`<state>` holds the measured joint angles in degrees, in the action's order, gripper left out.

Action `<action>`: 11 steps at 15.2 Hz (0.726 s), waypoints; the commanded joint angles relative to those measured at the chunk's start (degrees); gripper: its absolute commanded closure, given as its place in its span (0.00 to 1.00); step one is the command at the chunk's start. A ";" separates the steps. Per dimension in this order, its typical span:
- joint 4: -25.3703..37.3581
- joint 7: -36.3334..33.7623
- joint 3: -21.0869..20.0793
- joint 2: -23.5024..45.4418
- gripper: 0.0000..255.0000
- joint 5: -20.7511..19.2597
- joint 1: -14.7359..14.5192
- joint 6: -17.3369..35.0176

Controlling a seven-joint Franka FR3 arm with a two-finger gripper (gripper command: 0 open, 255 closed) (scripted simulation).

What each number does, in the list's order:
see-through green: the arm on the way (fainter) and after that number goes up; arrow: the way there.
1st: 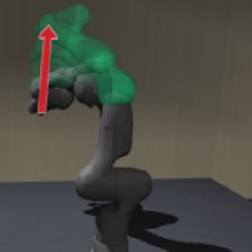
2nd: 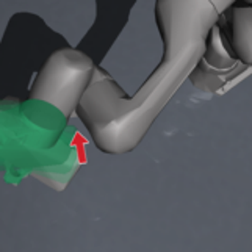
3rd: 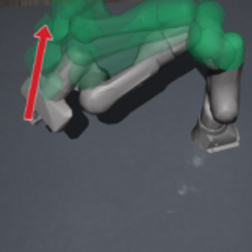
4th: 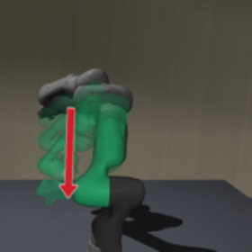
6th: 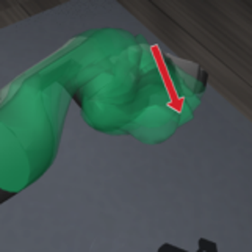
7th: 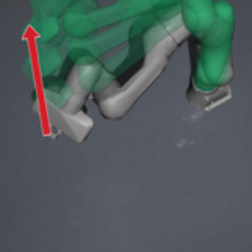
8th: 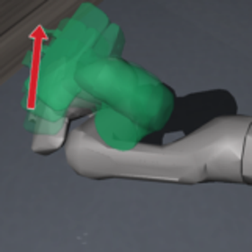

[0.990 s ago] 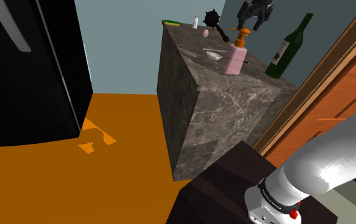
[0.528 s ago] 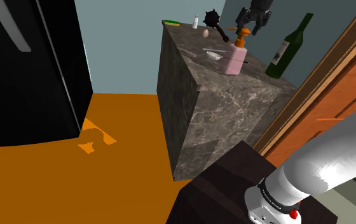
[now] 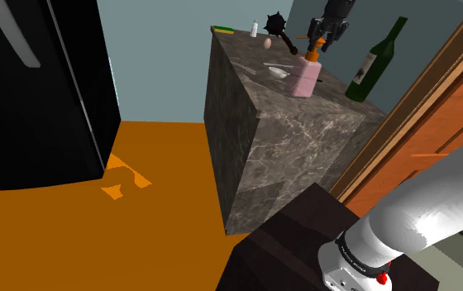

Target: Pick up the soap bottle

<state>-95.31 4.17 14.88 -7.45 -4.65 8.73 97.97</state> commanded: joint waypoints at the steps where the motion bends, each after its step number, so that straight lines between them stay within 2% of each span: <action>1: -0.05 -0.01 0.00 0.02 1.00 0.01 0.00 -0.01; 5: -0.33 -0.08 -0.04 -0.15 1.00 -0.05 -0.02 0.10; 11: 6.40 0.48 0.10 1.63 1.00 0.46 -0.01 -4.89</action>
<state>-90.31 4.45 14.89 -6.25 -4.31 8.68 94.07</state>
